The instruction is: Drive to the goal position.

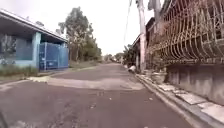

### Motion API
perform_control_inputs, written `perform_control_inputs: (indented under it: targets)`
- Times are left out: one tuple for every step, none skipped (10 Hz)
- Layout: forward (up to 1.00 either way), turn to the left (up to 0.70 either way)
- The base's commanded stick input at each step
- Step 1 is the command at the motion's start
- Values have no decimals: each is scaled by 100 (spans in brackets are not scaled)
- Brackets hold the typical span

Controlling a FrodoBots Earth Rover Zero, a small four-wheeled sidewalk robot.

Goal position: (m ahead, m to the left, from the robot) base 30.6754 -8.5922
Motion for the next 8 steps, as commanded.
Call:
perform_control_inputs:
  targets:
    - [70, 8]
    - [70, 35]
    - [70, 26]
    - [70, 5]
    - [70, 0]
    - [70, 0]
    - [70, 0]
    - [70, 0]
